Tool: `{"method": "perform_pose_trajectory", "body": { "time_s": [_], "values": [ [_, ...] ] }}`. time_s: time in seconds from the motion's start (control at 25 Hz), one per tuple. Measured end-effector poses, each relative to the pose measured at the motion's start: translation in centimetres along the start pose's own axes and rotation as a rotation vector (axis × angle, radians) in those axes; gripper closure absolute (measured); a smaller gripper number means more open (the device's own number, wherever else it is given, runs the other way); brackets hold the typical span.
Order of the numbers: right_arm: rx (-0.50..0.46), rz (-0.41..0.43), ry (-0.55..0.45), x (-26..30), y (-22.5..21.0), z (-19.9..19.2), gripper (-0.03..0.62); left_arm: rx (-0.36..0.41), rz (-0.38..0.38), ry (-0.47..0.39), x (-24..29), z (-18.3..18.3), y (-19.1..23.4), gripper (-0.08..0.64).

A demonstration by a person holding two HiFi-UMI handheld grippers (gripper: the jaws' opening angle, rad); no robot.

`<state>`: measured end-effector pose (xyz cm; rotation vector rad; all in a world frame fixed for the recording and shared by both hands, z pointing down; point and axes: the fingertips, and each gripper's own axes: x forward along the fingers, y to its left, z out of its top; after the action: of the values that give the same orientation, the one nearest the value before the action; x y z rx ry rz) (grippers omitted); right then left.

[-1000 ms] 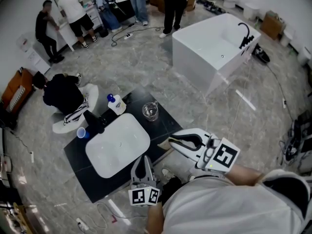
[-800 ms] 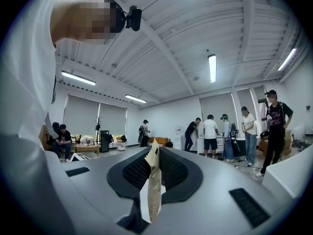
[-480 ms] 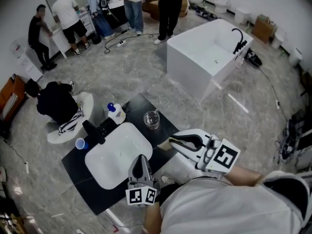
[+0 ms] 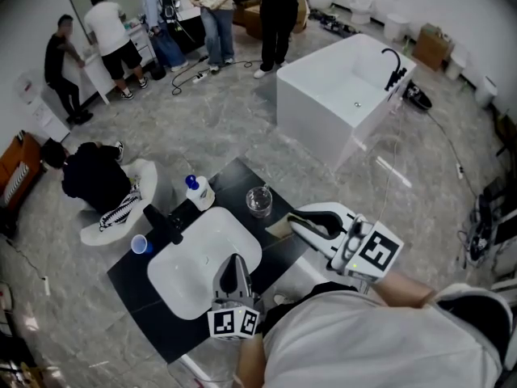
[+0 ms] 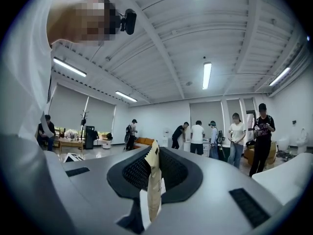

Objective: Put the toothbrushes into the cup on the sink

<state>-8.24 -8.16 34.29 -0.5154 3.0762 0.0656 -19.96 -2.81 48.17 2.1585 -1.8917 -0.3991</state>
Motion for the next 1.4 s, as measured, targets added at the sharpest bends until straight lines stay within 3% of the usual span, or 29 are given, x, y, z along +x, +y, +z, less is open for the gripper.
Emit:
{"method": "perform_pose_trajectory", "body": {
  "time_s": [0.64, 1.0, 1.4],
  "values": [
    [-0.019, -0.051, 0.046, -0.3, -0.2, -0.3, 0.532, -0.051, -0.051, 0.011, 0.7, -1.0, -0.4, 0.557],
    [0.004, -0.014, 0.046, 0.0, -1.3, -0.8, 0.532, -0.050, 0.021, 0.017, 0.0, -1.3, -0.2, 0.557],
    [0.017, 0.037, 0.044, -0.1, -4.8, -1.5, 0.532, -0.040, 0.082, 0.019, 2.6, -1.8, -0.8, 0.557]
  ]
}}
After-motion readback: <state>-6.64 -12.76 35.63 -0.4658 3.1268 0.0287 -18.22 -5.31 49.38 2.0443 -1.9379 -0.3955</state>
